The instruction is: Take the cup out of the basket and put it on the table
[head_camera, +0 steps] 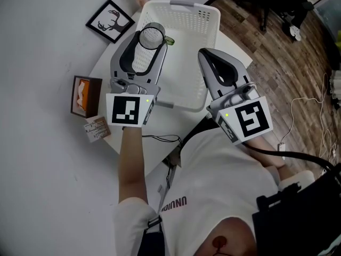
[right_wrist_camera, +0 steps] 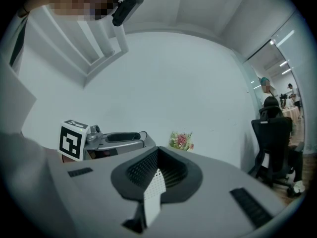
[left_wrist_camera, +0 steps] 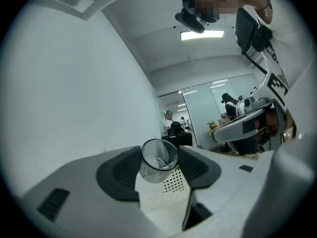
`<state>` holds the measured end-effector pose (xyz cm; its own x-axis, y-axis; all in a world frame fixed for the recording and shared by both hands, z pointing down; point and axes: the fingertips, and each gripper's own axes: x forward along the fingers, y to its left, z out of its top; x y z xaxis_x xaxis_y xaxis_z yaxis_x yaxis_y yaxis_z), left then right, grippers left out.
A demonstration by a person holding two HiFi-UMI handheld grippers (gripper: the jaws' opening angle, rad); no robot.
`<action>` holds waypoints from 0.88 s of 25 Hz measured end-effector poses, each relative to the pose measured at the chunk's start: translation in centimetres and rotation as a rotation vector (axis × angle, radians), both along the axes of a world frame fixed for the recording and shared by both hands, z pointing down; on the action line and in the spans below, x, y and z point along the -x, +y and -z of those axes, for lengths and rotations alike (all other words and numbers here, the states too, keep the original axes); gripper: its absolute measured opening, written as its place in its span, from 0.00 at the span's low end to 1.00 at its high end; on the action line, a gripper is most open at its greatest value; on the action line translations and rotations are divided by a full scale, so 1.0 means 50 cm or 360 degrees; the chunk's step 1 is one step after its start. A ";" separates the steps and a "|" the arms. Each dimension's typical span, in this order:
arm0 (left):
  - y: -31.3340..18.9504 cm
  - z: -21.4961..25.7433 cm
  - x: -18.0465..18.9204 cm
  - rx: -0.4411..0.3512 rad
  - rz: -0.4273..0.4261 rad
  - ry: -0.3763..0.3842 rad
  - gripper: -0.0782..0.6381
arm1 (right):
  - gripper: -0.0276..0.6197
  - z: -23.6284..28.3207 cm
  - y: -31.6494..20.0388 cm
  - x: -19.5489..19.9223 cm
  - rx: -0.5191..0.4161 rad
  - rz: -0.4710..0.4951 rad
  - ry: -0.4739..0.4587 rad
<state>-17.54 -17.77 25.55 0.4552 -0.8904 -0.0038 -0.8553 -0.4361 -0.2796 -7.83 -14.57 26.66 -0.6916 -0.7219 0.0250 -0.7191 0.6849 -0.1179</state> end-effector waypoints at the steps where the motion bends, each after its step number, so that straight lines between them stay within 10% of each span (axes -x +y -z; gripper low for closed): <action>1: 0.001 0.003 0.000 -0.0007 0.0000 0.0001 0.46 | 0.07 0.000 0.001 0.001 -0.0002 0.0003 0.0004; 22: 0.014 0.029 -0.001 -0.0065 -0.0012 0.0017 0.46 | 0.07 0.003 0.008 0.010 -0.0022 0.0024 0.0028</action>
<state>-17.49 -17.07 24.12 0.4617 -0.8859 -0.0450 -0.8552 -0.4311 -0.2879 -8.33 -14.16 26.53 -0.7019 -0.7117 0.0272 -0.7105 0.6971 -0.0959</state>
